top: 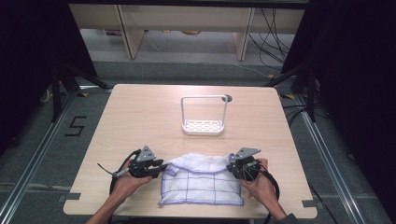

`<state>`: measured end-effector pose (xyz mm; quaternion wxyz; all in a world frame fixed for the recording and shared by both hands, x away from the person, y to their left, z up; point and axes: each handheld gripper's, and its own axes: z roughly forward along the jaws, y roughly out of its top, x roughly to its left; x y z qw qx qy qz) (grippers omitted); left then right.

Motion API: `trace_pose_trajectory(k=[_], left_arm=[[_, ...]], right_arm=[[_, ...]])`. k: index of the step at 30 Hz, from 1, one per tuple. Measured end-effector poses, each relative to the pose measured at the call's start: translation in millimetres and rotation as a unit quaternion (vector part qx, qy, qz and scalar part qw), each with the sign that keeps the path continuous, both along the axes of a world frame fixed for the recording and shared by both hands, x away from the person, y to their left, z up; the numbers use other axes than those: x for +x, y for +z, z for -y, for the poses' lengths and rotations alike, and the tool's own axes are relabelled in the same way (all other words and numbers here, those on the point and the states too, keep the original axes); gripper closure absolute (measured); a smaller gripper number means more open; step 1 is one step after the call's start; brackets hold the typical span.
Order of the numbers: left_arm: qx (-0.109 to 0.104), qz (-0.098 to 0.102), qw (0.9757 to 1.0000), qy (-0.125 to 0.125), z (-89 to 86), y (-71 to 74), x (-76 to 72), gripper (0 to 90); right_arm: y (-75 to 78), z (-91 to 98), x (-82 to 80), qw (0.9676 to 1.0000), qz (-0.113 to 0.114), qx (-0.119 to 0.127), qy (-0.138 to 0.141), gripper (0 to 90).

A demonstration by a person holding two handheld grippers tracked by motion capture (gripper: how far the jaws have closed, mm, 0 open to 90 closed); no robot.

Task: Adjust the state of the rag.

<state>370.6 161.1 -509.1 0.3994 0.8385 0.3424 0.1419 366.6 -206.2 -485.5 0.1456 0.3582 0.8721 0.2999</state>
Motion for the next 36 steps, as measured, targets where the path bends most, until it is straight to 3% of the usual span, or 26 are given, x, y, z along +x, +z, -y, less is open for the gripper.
trace_pose_trajectory(k=[3, 4, 5, 7, 8, 9, 11, 14, 15, 16, 17, 18, 19, 21, 22, 23, 26, 27, 28, 29, 30, 31, 32, 34, 35, 36], left_arm=[[0.021, 0.019, 0.9995, -0.013, 0.2, 8.2, -0.7, 83.5], [0.012, 0.024, 0.9996, -0.012, 1.5, 11.3, -0.6, 84.7], [0.012, 0.029, 0.9994, -0.016, 1.5, 15.6, 0.4, 84.7], [0.012, 0.038, 0.9991, -0.014, 4.2, 24.2, 3.6, 85.3], [0.010, 0.045, 0.9989, -0.011, 6.2, 28.2, 6.4, 85.6], [0.006, 0.048, 0.9988, -0.006, 7.7, 32.1, 9.9, 85.7], [0.001, 0.051, 0.9987, 0.002, 10.2, 38.9, 18.9, 85.5], [0.006, 0.057, 0.9982, 0.015, 13.7, 40.7, 38.8, 85.2], [0.005, 0.051, 0.9985, 0.019, 13.6, 38.9, 47.0, 85.1], [-0.002, 0.041, 0.9989, 0.023, 14.4, 35.7, 54.9, 84.8], [-0.004, 0.039, 0.9987, 0.032, 15.2, 31.0, 62.0, 84.8], [-0.005, 0.030, 0.9988, 0.037, 15.0, 26.7, 69.3, 84.6], [-0.003, 0.020, 0.9990, 0.041, 14.5, 21.7, 75.9, 84.4], [0.007, 0.004, 0.9990, 0.044, 13.6, 11.1, 85.9, 83.8], [0.007, -0.001, 0.9988, 0.049, 13.4, 5.7, 88.9, 83.5], [0.009, -0.006, 0.9984, 0.055, 13.2, 1.7, 90.1, 82.8], [0.013, -0.013, 0.9985, 0.052, 11.1, -3.7, 90.3, 78.1], [0.014, -0.014, 0.9984, 0.053, 9.4, -3.3, 89.8, 76.5], [0.014, -0.015, 0.9984, 0.054, 7.8, -2.8, 89.7, 74.0], [0.010, -0.012, 0.9980, 0.061, 7.8, -2.7, 88.2, 69.9], [0.014, -0.013, 0.9984, 0.053, 6.5, -1.8, 87.4, 67.4], [0.019, -0.010, 0.9986, 0.049, 5.6, -0.7, 85.3, 67.4], [0.022, -0.009, 0.9985, 0.049, 5.1, 1.2, 82.5, 62.5], [0.027, -0.007, 0.9979, 0.058, 3.0, 6.8, 75.2, 57.2], [0.028, -0.003, 0.9978, 0.060, 2.0, 9.9, 70.7, 52.4], [0.022, 0.001, 0.9981, 0.058, 0.9, 12.6, 66.1, 50.8]], right_arm=[[5.0, 0.8, 1.0, 0.9998, 0.014, 0.008, 0.006, 86.4], [16.5, 3.4, 0.8, 0.9996, 0.013, 0.021, 0.012, 86.4], [16.5, 3.4, 0.8, 0.9996, 0.013, 0.021, 0.012, 86.4], [27.8, 5.8, 3.2, 0.9988, 0.013, 0.047, 0.009, 86.4], [30.7, 6.3, 6.8, 0.9975, 0.023, 0.066, 0.004, 86.5], [36.6, 8.9, 10.9, 0.9973, 0.010, 0.073, 0.000, 86.4], [41.3, 11.5, 23.6, 0.9948, 0.007, 0.100, -0.016, 86.4], [40.7, 17.6, 48.6, 0.9940, 0.001, 0.103, -0.038, 86.4], [35.8, 18.8, 58.2, 0.9926, 0.007, 0.110, -0.050, 86.4], [27.4, 24.7, 74.6, 0.9902, -0.026, 0.115, -0.074, 86.4], [27.4, 24.7, 74.6, 0.9902, -0.026, 0.115, -0.074, 86.4], [21.2, 24.2, 80.6, 0.9858, -0.047, 0.131, -0.095, 86.4], [14.8, 27.3, 89.0, 0.9871, -0.048, 0.120, -0.093, 86.3], [2.3, 27.7, 99.5, 0.9846, -0.062, 0.120, -0.111, 86.0], [-3.5, 26.5, 103.7, 0.9827, -0.067, 0.124, -0.121, 85.8], [-5.4, 23.0, 104.4, 0.9772, -0.099, 0.128, -0.138, 85.4], [-11.4, 19.1, 108.3, 0.9792, -0.104, 0.112, -0.134, 80.0], [-14.1, 17.6, 108.6, 0.9794, -0.090, 0.116, -0.138, 77.5], [-12.8, 18.6, 109.0, 0.9802, -0.100, 0.109, -0.132, 75.0], [-11.8, 18.2, 108.6, 0.9799, -0.098, 0.102, -0.140, 72.4], [-10.7, 18.3, 107.6, 0.9814, -0.082, 0.097, -0.144, 67.4], [-10.7, 18.3, 107.6, 0.9814, -0.082, 0.097, -0.144, 67.4], [-8.3, 18.2, 105.2, 0.9815, -0.086, 0.090, -0.145, 59.9], [-6.8, 19.6, 104.0, 0.9815, -0.088, 0.089, -0.145, 56.1], [-6.0, 22.2, 103.0, 0.9854, -0.070, 0.070, -0.138, 54.4], [-3.3, 22.7, 98.5, 0.9861, -0.069, 0.064, -0.137, 53.8]])
